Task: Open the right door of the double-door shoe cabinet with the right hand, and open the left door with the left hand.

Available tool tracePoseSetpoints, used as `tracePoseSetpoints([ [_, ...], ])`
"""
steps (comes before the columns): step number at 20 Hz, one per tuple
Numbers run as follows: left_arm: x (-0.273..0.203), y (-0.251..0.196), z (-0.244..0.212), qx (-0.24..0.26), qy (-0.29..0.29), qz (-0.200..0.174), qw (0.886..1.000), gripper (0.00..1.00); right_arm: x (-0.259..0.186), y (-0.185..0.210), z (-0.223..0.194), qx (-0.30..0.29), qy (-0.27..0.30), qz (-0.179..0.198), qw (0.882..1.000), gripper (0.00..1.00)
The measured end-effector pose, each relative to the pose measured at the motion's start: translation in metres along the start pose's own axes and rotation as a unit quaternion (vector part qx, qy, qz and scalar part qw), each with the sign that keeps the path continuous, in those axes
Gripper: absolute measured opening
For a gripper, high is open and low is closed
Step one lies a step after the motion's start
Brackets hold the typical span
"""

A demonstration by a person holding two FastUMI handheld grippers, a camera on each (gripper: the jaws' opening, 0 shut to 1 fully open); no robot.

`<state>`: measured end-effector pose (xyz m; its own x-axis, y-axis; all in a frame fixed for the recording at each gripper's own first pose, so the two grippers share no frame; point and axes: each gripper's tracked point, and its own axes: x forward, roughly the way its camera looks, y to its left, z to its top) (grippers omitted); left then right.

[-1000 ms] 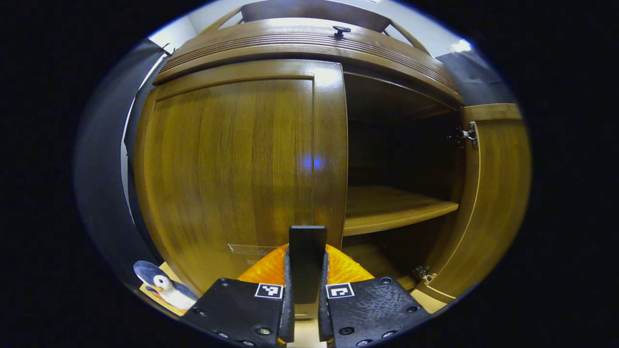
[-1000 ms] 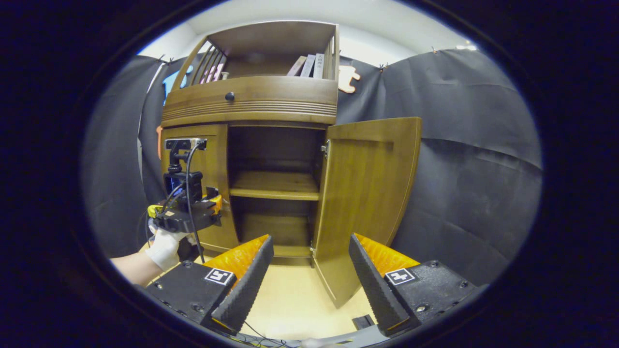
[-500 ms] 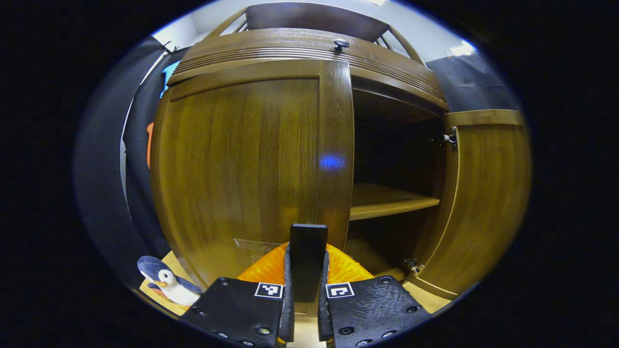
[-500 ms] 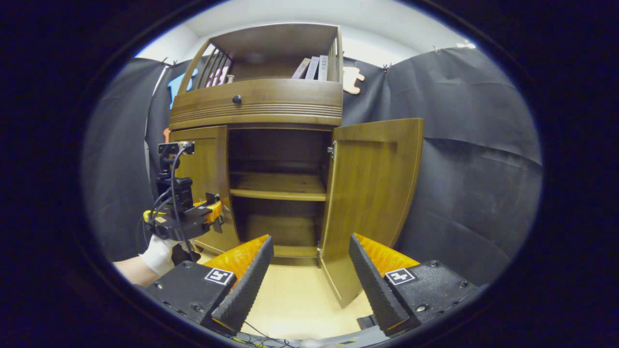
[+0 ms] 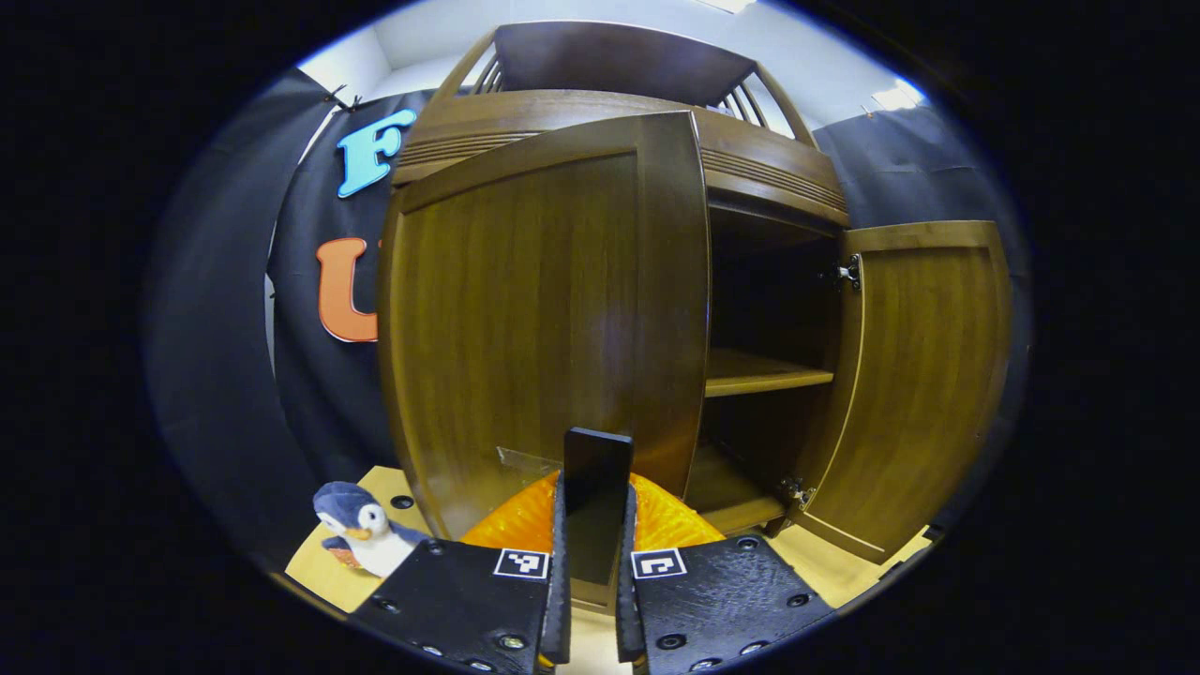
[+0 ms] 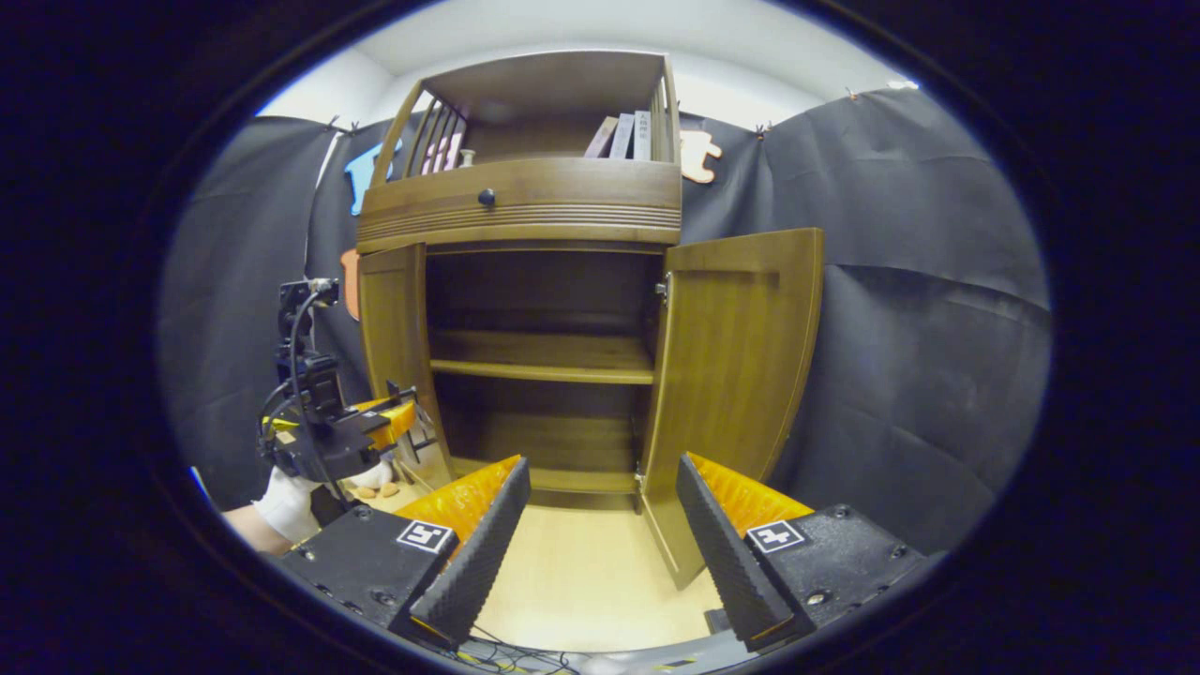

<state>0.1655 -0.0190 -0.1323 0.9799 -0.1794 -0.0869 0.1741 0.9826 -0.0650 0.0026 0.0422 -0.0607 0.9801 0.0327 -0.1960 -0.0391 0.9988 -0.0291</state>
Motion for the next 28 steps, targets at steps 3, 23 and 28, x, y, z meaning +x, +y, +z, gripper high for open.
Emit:
tracePoseSetpoints([
  [3,-0.02,0.013,-0.002,0.001,0.0,0.01,1.0,0.18,-0.003,0.004,-0.001,0.002,0.001,0.014,1.0,0.99],
  [23,-0.094,0.12,-0.012,0.017,-0.001,0.062,0.998,0.0,-0.023,0.045,-0.017,0.007,0.006,0.066,0.998,0.99],
  [28,-0.1,0.138,-0.012,0.01,-0.008,0.039,0.999,0.0,-0.027,0.05,-0.017,0.004,0.004,0.07,0.998,0.99],
])
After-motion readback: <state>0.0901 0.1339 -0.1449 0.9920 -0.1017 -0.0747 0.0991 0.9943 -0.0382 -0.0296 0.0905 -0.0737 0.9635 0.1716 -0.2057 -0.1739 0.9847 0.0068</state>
